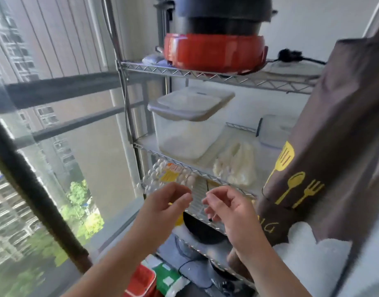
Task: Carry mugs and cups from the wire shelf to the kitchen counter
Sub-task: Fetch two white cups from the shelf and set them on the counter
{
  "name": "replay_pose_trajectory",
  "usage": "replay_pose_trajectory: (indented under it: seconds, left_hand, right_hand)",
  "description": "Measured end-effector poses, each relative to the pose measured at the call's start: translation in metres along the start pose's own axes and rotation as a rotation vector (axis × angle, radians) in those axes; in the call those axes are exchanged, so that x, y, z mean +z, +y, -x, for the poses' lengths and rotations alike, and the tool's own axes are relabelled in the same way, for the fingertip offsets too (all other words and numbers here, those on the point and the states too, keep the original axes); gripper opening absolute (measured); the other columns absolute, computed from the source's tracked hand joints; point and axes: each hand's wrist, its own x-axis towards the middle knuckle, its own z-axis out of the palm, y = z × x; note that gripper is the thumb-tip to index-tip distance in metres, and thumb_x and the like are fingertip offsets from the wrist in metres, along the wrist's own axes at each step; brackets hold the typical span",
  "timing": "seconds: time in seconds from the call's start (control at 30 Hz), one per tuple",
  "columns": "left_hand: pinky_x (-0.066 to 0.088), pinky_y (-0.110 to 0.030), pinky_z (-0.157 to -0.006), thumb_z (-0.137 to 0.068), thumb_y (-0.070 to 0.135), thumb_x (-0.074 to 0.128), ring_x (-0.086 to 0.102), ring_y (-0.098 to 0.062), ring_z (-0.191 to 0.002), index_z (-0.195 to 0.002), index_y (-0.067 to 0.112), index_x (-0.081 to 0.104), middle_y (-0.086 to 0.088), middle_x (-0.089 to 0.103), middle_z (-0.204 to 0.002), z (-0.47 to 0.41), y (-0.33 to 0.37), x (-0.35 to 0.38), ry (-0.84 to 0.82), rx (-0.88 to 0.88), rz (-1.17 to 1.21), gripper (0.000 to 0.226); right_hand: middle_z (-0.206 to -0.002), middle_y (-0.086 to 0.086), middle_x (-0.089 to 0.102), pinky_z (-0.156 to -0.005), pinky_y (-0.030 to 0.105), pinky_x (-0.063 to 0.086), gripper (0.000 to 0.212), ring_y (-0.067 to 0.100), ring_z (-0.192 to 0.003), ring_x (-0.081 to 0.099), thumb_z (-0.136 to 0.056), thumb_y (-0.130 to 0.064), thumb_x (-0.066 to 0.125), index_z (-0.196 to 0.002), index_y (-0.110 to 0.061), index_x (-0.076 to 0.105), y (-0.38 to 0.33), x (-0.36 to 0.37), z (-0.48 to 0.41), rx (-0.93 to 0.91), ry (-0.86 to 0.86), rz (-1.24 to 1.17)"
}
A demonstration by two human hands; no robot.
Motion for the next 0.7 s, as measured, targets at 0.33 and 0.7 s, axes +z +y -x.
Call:
replay_pose_trajectory:
  seconds: [0.33,0.7]
  left_hand:
    - [0.055,-0.040,-0.072,-0.075,0.048,0.062,0.065,-0.013,-0.077,-0.093,0.031,0.069,0.005,0.073,-0.085,-0.133,0.118,-0.032,-0.170,0.479,0.059,0.025]
    - [0.046,-0.004,-0.069,-0.088,0.028,0.065,0.066,0.005,-0.083,-0.091,0.030,0.068,0.019,0.072,-0.086,-0.213,0.259,-0.033,-0.203,0.846,-0.035,0.005]
  right_hand:
    - [-0.084,0.003,0.072,-0.071,0.032,0.054,0.011,0.021,-0.080,0.067,-0.080,-0.034,0.068,-0.090,-0.030,0.068,-0.148,-0.010,-0.073,-0.458,0.282,0.202]
    - [-0.086,0.001,0.073,-0.068,0.022,0.053,0.010,0.014,-0.080,0.069,-0.083,-0.031,0.069,-0.090,-0.024,0.067,-0.285,-0.040,-0.117,-0.756,0.423,0.429]
